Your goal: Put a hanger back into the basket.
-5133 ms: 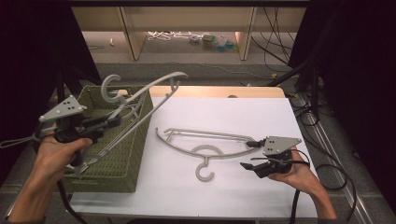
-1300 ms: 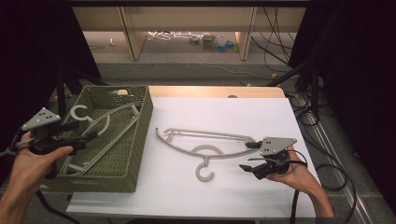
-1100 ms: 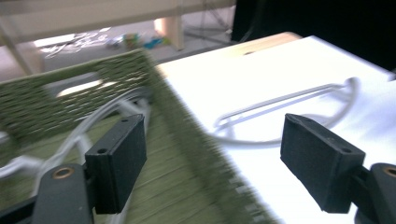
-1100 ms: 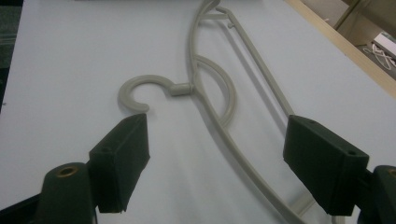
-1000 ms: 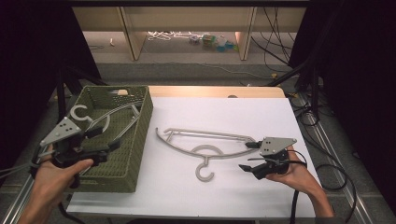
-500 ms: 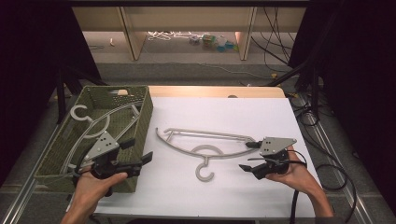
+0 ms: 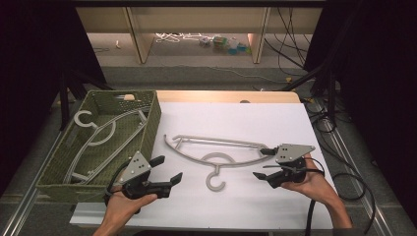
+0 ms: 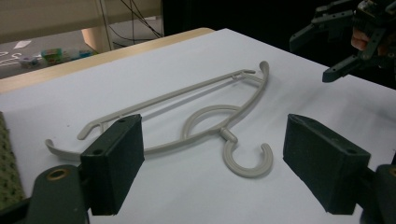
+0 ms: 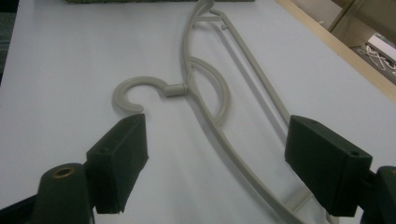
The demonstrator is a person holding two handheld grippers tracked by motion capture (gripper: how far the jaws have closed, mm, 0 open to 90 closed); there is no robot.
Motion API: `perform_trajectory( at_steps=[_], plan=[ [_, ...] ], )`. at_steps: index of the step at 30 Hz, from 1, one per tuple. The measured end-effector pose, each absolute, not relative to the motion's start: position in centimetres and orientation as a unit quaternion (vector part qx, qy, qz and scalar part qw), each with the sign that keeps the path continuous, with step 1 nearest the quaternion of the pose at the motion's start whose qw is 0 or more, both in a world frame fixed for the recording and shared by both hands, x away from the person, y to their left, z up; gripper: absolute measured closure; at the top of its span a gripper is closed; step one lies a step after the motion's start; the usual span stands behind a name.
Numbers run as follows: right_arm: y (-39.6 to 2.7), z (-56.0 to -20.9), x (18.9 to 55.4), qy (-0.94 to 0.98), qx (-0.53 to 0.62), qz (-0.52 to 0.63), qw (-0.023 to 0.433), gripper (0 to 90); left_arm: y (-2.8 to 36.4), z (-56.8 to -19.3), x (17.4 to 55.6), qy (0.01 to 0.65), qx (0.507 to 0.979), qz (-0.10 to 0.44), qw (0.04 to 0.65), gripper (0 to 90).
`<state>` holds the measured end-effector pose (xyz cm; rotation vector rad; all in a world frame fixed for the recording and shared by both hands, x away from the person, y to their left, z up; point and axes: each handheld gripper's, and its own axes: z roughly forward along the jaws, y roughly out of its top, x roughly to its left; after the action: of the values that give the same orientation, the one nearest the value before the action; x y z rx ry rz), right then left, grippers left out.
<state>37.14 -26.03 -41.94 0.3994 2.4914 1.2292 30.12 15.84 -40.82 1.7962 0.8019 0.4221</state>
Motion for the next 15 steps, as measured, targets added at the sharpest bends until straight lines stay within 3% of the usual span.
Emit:
perform_trajectory(
  at_steps=[15],
  plan=[
    [-25.7,-42.1,37.3,0.88,0.136,0.425,0.165,22.1,15.6,-42.7,29.6,0.32,0.742,0.175,0.562,16.2]
  ],
)
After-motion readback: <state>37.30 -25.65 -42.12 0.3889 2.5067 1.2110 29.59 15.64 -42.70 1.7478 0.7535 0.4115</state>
